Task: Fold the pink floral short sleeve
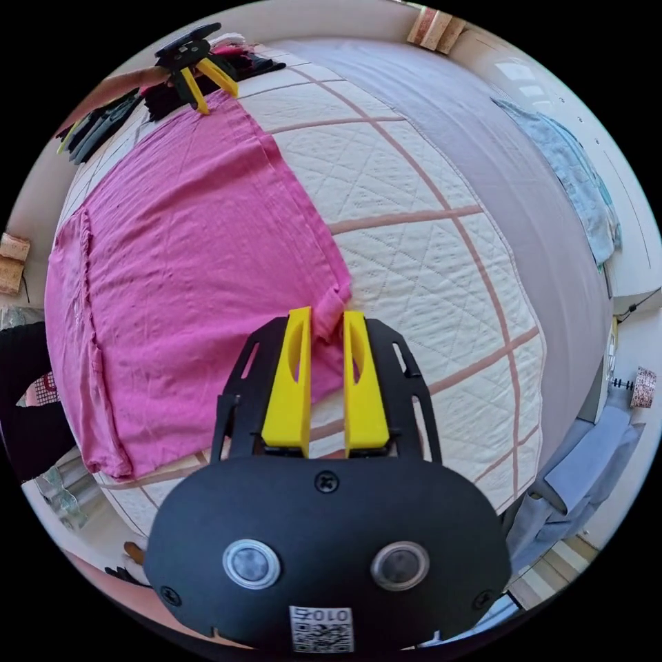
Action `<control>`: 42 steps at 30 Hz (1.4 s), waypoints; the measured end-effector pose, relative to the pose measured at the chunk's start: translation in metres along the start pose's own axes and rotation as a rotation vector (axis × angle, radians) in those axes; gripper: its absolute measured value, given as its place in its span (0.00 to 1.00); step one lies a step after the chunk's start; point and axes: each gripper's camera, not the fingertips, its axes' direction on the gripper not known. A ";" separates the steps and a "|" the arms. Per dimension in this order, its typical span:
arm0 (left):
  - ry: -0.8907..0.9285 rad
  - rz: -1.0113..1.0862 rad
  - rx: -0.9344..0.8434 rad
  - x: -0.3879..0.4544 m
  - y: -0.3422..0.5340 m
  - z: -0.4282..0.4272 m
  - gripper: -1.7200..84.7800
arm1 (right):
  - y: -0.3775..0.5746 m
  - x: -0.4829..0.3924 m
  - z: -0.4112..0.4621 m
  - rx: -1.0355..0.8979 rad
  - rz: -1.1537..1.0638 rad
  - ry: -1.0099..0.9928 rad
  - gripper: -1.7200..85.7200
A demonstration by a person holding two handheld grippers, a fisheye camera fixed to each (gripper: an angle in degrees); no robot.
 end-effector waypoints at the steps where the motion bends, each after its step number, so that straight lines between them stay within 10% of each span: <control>1: 0.007 -0.015 0.002 0.000 0.002 0.000 0.15 | 0.004 -0.007 -0.001 0.018 -0.001 0.027 0.08; 17: -0.009 -0.097 0.274 0.109 0.070 -0.149 0.02 | 0.110 -0.134 -0.152 0.217 0.132 0.056 0.05; 28: 0.004 0.073 -0.050 0.402 0.181 -0.122 0.02 | 0.231 -0.362 -0.106 -0.033 0.127 0.002 0.06; 42: -0.104 -0.098 -0.027 0.415 0.205 -0.191 0.02 | 0.272 -0.404 -0.125 0.038 0.142 0.113 0.05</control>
